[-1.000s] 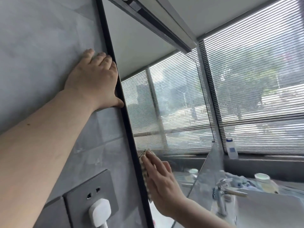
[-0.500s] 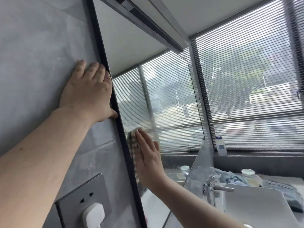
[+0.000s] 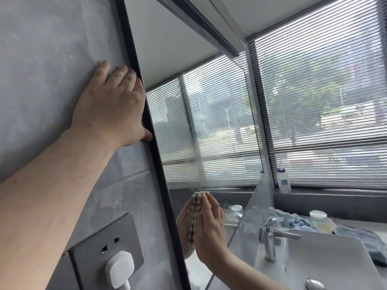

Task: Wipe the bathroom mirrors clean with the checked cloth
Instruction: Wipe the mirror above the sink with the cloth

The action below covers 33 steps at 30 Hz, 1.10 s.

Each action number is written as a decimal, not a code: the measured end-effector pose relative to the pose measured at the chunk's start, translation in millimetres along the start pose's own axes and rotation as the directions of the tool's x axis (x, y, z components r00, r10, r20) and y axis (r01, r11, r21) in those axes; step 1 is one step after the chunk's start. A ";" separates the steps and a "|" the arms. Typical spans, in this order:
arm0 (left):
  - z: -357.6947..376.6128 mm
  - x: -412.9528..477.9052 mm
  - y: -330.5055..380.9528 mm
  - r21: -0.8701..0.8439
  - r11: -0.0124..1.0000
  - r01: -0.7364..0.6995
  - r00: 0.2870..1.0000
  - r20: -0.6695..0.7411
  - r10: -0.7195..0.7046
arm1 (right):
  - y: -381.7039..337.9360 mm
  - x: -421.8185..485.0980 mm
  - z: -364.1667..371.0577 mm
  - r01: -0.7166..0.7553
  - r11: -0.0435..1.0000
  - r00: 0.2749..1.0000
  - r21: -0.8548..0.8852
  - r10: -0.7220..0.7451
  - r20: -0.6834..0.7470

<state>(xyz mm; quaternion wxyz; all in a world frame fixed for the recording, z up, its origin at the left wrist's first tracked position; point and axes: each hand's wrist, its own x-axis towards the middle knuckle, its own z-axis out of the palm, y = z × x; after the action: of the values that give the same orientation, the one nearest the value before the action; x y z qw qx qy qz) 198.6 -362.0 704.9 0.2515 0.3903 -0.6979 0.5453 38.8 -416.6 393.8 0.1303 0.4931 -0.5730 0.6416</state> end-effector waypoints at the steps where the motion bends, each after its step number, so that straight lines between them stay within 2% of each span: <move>1: 0.4 -0.4 0.1 0.001 1.000 0.000 1.000 -0.001 0.000 | -8.0 9.3 -2.5 0.001 1.000 1.000 0.015 -0.001 -0.010; 9: 0.1 -0.3 -0.6 -0.009 1.000 0.003 1.000 0.003 -0.003 | -93.5 119.5 -26.7 0.121 0.983 0.992 0.139 -0.117 -0.034; 13: -0.5 -0.3 -0.7 -0.024 1.000 0.003 1.000 0.005 -0.003 | -99.4 160.9 -29.1 0.174 0.967 0.981 0.185 -0.155 -0.116; 15: -0.5 -0.5 -0.1 -0.034 0.999 0.000 1.000 0.005 0.000 | -78.8 170.9 -20.7 0.104 0.970 0.979 0.219 -0.061 -0.193; 17: 0.0 -0.7 -0.1 -0.031 1.000 -0.003 1.000 0.003 0.003 | -49.6 173.6 -9.5 -0.059 0.957 0.961 0.284 0.131 -0.244; 20: 1.6 -0.4 -0.4 -0.023 1.000 -0.007 1.000 -0.008 0.007 | -2.2 152.6 1.2 -0.290 0.888 0.894 0.356 0.384 -0.230; 23: 2.0 -0.2 -0.2 -0.025 1.000 -0.007 1.000 -0.022 0.006 | 44.6 114.2 4.3 -0.459 0.830 0.831 0.317 0.527 -0.177; 26: 2.2 1.4 -0.5 -0.032 0.999 -0.004 0.999 -0.039 0.003 | 71.0 92.1 4.7 -0.555 0.795 0.791 0.246 0.596 -0.141; 29: 2.8 2.1 -1.4 -0.032 0.999 0.001 0.999 -0.038 -0.002 | 58.2 103.0 0.5 -0.581 0.784 0.781 0.218 0.612 -0.120; 33: 3.3 1.0 -0.6 -0.011 1.000 -0.009 1.000 -0.018 0.009 | 3.9 134.1 -10.2 -0.442 0.870 0.875 0.217 0.472 -0.110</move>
<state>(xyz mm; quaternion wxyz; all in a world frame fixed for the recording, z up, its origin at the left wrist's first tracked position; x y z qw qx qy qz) 198.8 -365.5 705.1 0.2573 0.3810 -0.7003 0.5461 -33.4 -462.3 497.8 -0.0263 0.3000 -0.5992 0.7418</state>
